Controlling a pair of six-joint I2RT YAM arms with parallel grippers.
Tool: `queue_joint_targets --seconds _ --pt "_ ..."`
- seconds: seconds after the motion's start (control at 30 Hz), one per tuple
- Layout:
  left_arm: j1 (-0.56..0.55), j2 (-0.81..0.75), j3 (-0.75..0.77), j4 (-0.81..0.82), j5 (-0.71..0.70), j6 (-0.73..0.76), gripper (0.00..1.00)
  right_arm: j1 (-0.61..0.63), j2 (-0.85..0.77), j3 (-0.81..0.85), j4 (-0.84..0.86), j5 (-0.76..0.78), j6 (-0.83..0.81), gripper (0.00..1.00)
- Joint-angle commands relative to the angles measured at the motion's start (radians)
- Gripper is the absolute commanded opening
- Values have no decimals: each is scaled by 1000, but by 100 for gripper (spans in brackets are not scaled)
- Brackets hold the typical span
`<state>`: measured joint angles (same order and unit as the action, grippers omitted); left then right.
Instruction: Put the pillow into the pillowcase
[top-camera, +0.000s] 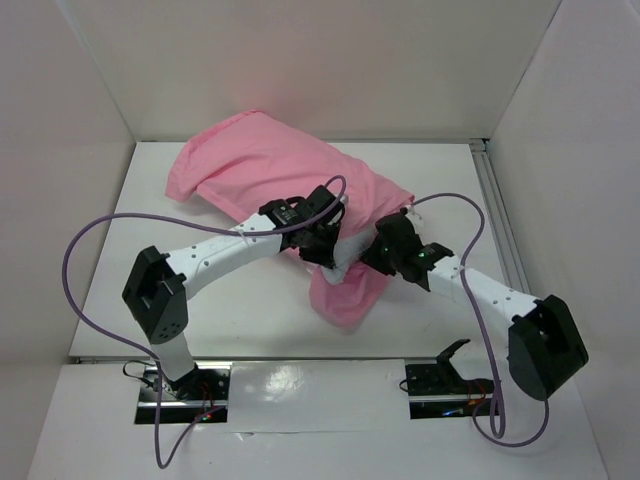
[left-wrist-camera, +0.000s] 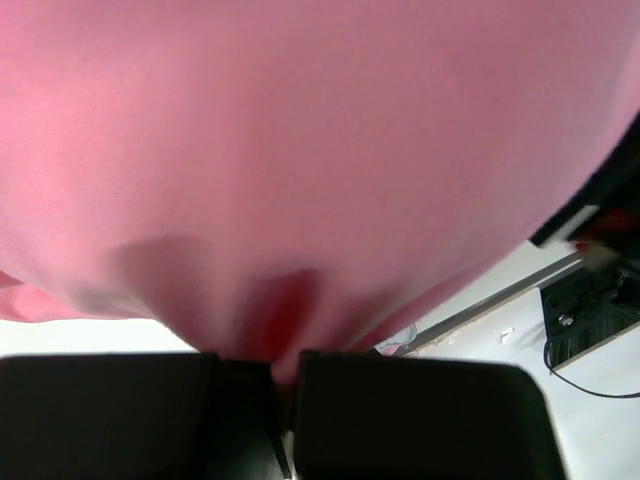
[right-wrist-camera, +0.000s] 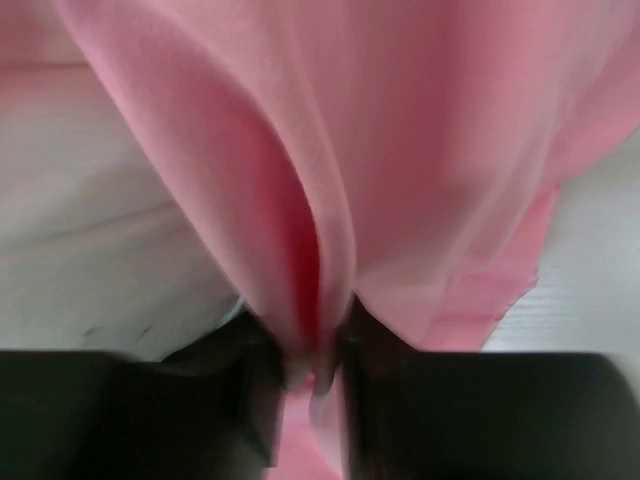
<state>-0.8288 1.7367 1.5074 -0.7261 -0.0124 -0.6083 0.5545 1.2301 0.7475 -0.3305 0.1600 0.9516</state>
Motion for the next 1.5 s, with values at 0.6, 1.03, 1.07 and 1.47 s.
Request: queue_joint_targets --seconds 0.6,1.03,1.07,1.47 --pt "60 168 163 192 -67 -355 0 292 -110 237 -102 -522 -566 0" --pt "131 173 154 269 -104 -505 0 487 -136 458 -272 -625 -606 0" --pt "131 173 154 269 -104 -490 0 487 -150 472 -284 -625 -606 0" --pt "22 175 214 113 176 -220 32 440 -313 409 -209 -88 -494 0"
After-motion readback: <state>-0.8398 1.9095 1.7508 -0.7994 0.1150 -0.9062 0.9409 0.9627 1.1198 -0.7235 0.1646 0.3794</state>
